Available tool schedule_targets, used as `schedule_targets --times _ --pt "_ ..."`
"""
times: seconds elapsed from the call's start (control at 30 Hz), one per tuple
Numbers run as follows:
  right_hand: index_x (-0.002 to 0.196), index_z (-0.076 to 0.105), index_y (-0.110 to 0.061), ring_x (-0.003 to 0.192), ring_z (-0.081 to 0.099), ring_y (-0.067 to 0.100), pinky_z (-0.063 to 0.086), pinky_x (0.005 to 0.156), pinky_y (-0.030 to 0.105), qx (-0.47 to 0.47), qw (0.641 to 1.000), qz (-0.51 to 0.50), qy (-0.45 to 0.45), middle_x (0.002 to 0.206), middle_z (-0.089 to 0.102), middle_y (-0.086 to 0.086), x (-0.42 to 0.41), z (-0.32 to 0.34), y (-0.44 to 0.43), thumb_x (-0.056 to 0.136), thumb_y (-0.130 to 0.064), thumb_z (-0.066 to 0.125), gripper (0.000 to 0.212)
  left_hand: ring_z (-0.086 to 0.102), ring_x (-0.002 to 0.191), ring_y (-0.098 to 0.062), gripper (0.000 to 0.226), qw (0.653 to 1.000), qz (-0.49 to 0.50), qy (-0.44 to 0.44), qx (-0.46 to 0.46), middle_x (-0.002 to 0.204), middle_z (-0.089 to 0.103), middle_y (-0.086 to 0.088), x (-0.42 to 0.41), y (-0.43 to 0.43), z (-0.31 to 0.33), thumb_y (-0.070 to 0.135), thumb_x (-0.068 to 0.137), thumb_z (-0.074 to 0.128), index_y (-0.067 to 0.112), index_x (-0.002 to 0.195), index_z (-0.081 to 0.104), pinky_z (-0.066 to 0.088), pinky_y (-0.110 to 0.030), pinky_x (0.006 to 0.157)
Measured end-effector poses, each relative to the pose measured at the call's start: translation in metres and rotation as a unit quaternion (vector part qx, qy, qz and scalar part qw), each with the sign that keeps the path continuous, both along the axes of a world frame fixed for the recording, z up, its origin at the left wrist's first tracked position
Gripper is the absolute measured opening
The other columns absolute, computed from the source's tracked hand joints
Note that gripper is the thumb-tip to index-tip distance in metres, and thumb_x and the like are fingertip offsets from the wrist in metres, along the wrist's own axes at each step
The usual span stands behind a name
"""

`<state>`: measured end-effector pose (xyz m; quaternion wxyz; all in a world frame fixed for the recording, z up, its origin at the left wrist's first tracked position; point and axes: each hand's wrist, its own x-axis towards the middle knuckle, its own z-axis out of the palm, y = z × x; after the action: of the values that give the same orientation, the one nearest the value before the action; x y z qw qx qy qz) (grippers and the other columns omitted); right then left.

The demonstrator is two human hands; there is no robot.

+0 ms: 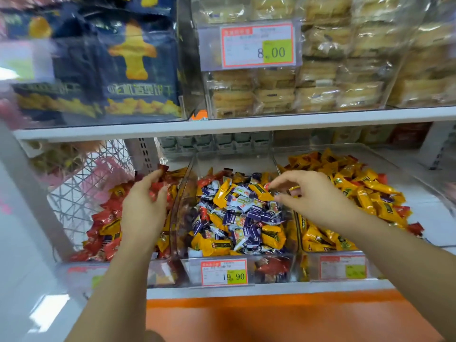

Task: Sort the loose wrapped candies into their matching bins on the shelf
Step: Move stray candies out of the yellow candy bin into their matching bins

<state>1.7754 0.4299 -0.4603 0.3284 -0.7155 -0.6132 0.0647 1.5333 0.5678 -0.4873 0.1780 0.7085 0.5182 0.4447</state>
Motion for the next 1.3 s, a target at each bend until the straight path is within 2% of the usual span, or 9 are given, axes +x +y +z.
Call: schedule_targets --times 0.1,0.23,0.4,0.7,0.87,0.93,1.03,1.17,1.3 --pt "0.102 0.065 -0.030 0.098 0.056 -0.005 0.047 0.084 0.012 -0.004 1.000 0.007 0.028 0.102 0.061 -0.017 0.000 0.006 -0.007 0.088 -0.017 0.064 0.020 0.048 0.124 -0.023 0.041 0.999 -0.030 0.026 0.010 0.136 0.052 -0.006 0.000 -0.008 0.005 0.018 0.095 0.054 0.020 0.135 0.051 0.037 -0.035 0.102" --pt "0.099 0.064 -0.034 0.093 0.056 -0.009 0.048 0.078 0.011 -0.019 1.000 0.014 0.017 0.095 0.058 -0.026 0.007 0.016 -0.030 0.088 -0.019 0.063 0.019 0.048 0.105 -0.002 0.032 0.989 -0.102 0.003 0.104 0.113 0.056 0.007 0.025 -0.033 0.020 0.010 0.092 0.056 0.019 0.122 0.061 0.032 -0.015 0.090" --pt "0.089 0.063 -0.038 0.088 0.061 -0.005 0.051 0.078 0.016 -0.063 0.998 0.003 0.026 0.094 0.065 -0.020 0.039 0.018 -0.070 0.086 -0.020 0.066 0.018 0.049 0.096 0.013 0.024 0.940 -0.316 0.069 0.108 0.103 0.055 0.023 0.083 -0.077 0.027 0.017 0.094 0.054 0.028 0.114 0.063 0.032 0.003 0.085" --pt "0.086 0.064 -0.036 0.079 0.060 -0.012 0.044 0.066 0.005 -0.146 0.989 -0.012 0.017 0.087 0.067 -0.015 0.092 0.002 -0.126 0.086 -0.011 0.065 0.025 0.053 0.090 0.006 0.024 0.801 -0.529 0.281 0.009 0.112 0.064 0.012 0.175 -0.123 0.040 0.022 0.098 0.050 0.027 0.118 0.063 0.041 -0.002 0.074" --pt "0.100 0.064 -0.033 0.084 0.058 -0.012 0.040 0.067 0.002 -0.176 0.984 -0.019 -0.030 0.092 0.062 -0.021 0.124 -0.008 -0.148 0.084 -0.011 0.066 0.027 0.053 0.115 -0.008 0.033 0.717 -0.554 0.422 -0.034 0.130 0.058 0.005 0.219 -0.134 0.027 0.022 0.096 0.052 0.021 0.129 0.056 0.042 -0.023 0.096" --pt "0.112 0.062 -0.033 0.093 0.056 -0.011 0.044 0.078 0.006 -0.210 0.977 -0.010 -0.041 0.101 0.061 -0.020 0.128 -0.010 -0.152 0.086 -0.020 0.065 0.029 0.050 0.119 -0.007 0.037 0.705 -0.554 0.439 -0.058 0.133 0.054 0.007 0.226 -0.135 0.025 0.029 0.096 0.053 0.024 0.133 0.052 0.041 -0.024 0.099" --pt "0.126 0.053 -0.039 0.108 0.056 0.004 0.048 0.092 0.029 -0.243 0.967 0.008 -0.069 0.119 0.060 -0.016 0.124 -0.021 -0.147 0.086 -0.032 0.062 0.042 0.049 0.120 -0.006 0.048 0.690 -0.561 0.446 -0.097 0.137 0.049 0.009 0.227 -0.133 0.024 0.038 0.093 0.057 0.029 0.138 0.044 0.042 -0.027 0.101" --pt "0.131 0.046 -0.040 0.098 0.054 0.008 0.046 0.082 0.027 -0.250 0.957 0.011 -0.150 0.114 0.059 -0.014 0.121 -0.025 -0.138 0.084 -0.030 0.059 0.050 0.053 0.116 -0.002 0.059 0.692 -0.550 0.453 -0.115 0.138 0.048 0.011 0.225 -0.132 0.019 0.038 0.090 0.062 0.036 0.142 0.034 0.046 -0.029 0.098" --pt "0.110 0.059 -0.015 0.076 0.049 0.015 0.040 0.065 0.029 -0.264 0.959 0.044 -0.098 0.089 0.058 0.000 0.121 -0.030 -0.129 0.084 -0.025 0.061 0.028 0.050 0.118 -0.005 0.058 0.696 -0.544 0.447 -0.139 0.136 0.050 0.009 0.221 -0.131 0.019 0.033 0.091 0.062 0.039 0.141 0.032 0.043 -0.024 0.098"
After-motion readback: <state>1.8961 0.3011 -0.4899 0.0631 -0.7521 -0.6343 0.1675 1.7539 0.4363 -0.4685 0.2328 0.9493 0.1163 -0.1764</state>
